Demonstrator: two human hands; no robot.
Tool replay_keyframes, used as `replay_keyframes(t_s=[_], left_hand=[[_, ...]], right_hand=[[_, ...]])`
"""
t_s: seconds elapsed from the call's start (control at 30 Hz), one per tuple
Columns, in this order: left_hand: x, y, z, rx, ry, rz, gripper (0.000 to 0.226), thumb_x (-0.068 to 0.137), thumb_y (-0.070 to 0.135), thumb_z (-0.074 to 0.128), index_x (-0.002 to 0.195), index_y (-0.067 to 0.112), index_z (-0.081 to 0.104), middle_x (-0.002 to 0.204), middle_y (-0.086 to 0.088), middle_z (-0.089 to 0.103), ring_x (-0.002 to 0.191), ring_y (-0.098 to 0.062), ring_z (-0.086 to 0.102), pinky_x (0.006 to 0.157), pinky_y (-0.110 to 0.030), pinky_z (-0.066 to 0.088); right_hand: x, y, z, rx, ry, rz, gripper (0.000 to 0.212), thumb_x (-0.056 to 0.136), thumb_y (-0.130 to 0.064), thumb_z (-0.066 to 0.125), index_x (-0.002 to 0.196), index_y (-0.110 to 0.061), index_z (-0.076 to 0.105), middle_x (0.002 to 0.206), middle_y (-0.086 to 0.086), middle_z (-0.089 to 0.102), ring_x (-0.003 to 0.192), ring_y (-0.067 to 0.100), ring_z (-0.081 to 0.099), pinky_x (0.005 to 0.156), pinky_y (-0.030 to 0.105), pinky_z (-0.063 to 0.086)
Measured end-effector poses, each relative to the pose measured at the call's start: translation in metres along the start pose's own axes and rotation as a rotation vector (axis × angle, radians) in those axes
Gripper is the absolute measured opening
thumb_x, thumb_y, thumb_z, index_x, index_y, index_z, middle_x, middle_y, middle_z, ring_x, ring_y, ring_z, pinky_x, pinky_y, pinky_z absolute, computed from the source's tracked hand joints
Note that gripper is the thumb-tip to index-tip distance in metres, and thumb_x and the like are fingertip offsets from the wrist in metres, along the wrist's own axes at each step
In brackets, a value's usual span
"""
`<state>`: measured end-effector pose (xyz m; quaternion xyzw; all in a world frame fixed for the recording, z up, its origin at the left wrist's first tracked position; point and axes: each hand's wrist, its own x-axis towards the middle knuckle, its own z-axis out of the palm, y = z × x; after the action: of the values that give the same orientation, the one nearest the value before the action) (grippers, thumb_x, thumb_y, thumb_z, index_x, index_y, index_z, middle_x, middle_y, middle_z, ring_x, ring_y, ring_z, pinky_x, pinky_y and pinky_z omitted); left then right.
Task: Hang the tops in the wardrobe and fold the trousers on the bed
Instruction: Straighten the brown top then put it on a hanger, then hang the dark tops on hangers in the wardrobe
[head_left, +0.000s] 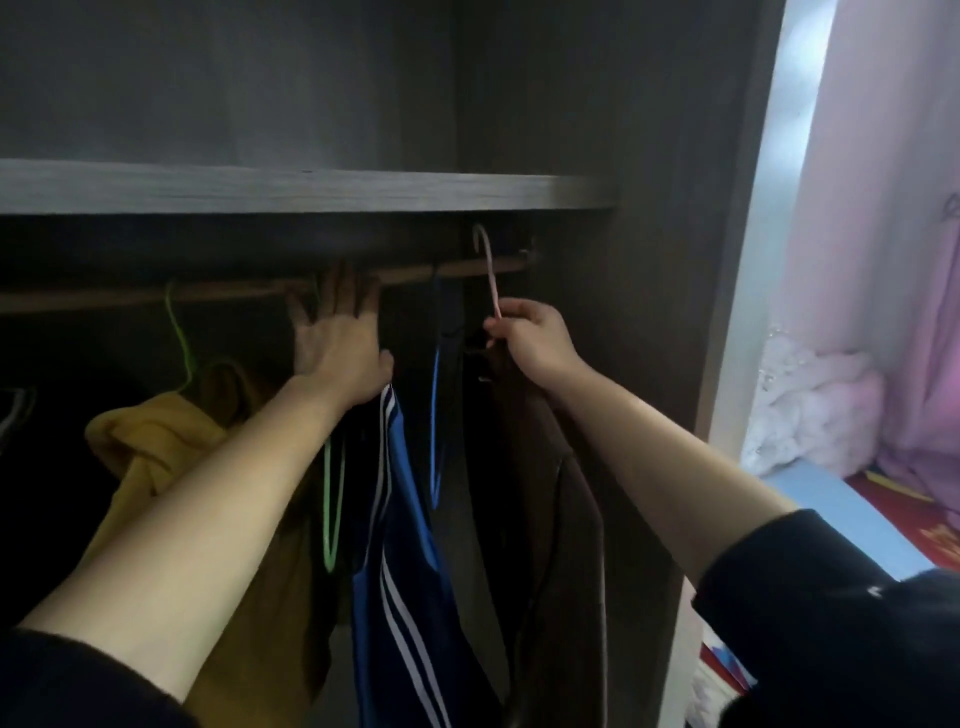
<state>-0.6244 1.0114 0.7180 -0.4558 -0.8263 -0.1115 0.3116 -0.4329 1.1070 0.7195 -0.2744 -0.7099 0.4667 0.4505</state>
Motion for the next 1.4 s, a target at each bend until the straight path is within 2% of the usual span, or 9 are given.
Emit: replay_keyframes(t_s=[0.13, 0.27, 0.43, 0.6, 0.7, 0.83, 0.97, 1.17, 1.4], left_hand=[[0.005, -0.008, 0.019, -0.077, 0.016, -0.022, 0.098, 0.083, 0.047, 0.063, 0.156, 0.018, 0.002, 0.164, -0.002, 0.000, 0.150, -0.021, -0.006, 0.112, -0.069, 0.005], [0.007, -0.010, 0.024, -0.079, 0.060, -0.011, 0.095, 0.083, 0.046, 0.061, 0.156, 0.019, 0.006, 0.164, -0.001, 0.004, 0.150, -0.020, -0.002, 0.110, -0.069, 0.011], [0.009, -0.010, 0.016, -0.037, -0.007, -0.014, 0.095, 0.085, 0.049, 0.060, 0.156, 0.023, 0.004, 0.164, 0.001, 0.000, 0.150, -0.023, -0.002, 0.112, -0.065, 0.014], [-0.022, 0.009, 0.000, 0.009, -0.093, 0.011, 0.075, 0.088, 0.052, 0.049, 0.151, 0.019, 0.025, 0.152, -0.010, 0.038, 0.140, -0.031, 0.034, 0.112, -0.061, 0.022], [-0.088, 0.037, 0.005, -0.117, 0.079, 0.060, 0.065, 0.093, 0.047, 0.043, 0.150, 0.020, 0.030, 0.160, -0.006, 0.025, 0.148, -0.026, 0.018, 0.115, -0.057, 0.020], [-0.205, 0.095, 0.018, -0.490, 0.207, 0.029, 0.055, 0.094, 0.042, 0.044, 0.144, 0.018, 0.044, 0.156, -0.005, 0.034, 0.147, -0.024, 0.023, 0.114, -0.052, 0.026], [-0.298, 0.184, 0.029, -0.684, 0.105, 0.055, 0.052, 0.094, 0.036, 0.047, 0.141, 0.014, 0.047, 0.156, -0.008, 0.034, 0.147, -0.026, 0.024, 0.112, -0.053, 0.027], [-0.394, 0.334, 0.025, -0.681, -0.154, 0.340, 0.069, 0.090, 0.048, 0.048, 0.150, 0.016, 0.037, 0.161, -0.017, 0.018, 0.148, -0.037, 0.013, 0.111, -0.061, 0.019], [-0.485, 0.516, -0.012, -0.717, -0.417, 0.623, 0.075, 0.091, 0.057, 0.037, 0.156, 0.026, 0.017, 0.164, -0.011, 0.003, 0.150, -0.034, 0.003, 0.114, -0.063, 0.014]], right_hand=[[0.061, 0.006, 0.015, -0.113, 0.044, 0.045, 0.028, 0.086, -0.015, 0.057, 0.110, -0.014, 0.073, 0.088, 0.004, 0.074, 0.083, 0.020, 0.071, 0.085, 0.041, 0.058], [0.074, 0.029, 0.018, -0.253, -0.001, 0.189, 0.037, 0.098, -0.012, 0.050, 0.133, -0.012, 0.060, 0.128, 0.011, 0.064, 0.113, 0.028, 0.061, 0.092, 0.033, 0.052], [0.051, 0.053, 0.026, -0.359, -0.039, 0.100, 0.043, 0.099, -0.016, 0.051, 0.142, -0.015, 0.050, 0.137, 0.011, 0.058, 0.123, 0.027, 0.055, 0.091, 0.024, 0.044], [-0.008, 0.051, 0.011, -0.723, -0.110, -0.092, 0.060, 0.096, -0.023, 0.054, 0.151, -0.013, 0.033, 0.148, 0.020, 0.038, 0.134, 0.038, 0.040, 0.111, 0.044, 0.037], [-0.074, 0.041, -0.023, -0.860, 0.050, -0.404, 0.053, 0.098, -0.029, 0.052, 0.148, -0.014, 0.041, 0.152, 0.014, 0.038, 0.137, 0.032, 0.038, 0.110, 0.044, 0.037], [-0.191, 0.062, -0.092, -0.694, 0.211, -0.633, 0.039, 0.097, -0.024, 0.057, 0.134, -0.013, 0.057, 0.141, 0.008, 0.050, 0.129, 0.024, 0.049, 0.107, 0.037, 0.041], [-0.289, 0.140, -0.167, -0.849, 0.269, -0.403, 0.042, 0.097, -0.035, 0.055, 0.135, -0.016, 0.057, 0.150, 0.010, 0.043, 0.135, 0.029, 0.044, 0.107, 0.044, 0.040], [-0.442, 0.222, -0.302, -1.123, 0.336, 0.212, 0.083, 0.089, -0.073, 0.038, 0.156, -0.026, 0.024, 0.166, 0.009, 0.002, 0.153, 0.030, 0.000, 0.120, 0.054, 0.017], [-0.603, 0.227, -0.447, -1.137, 0.530, 0.558, 0.084, 0.088, -0.070, 0.034, 0.158, -0.026, 0.018, 0.166, 0.010, 0.004, 0.152, 0.032, 0.004, 0.121, 0.052, 0.012]])
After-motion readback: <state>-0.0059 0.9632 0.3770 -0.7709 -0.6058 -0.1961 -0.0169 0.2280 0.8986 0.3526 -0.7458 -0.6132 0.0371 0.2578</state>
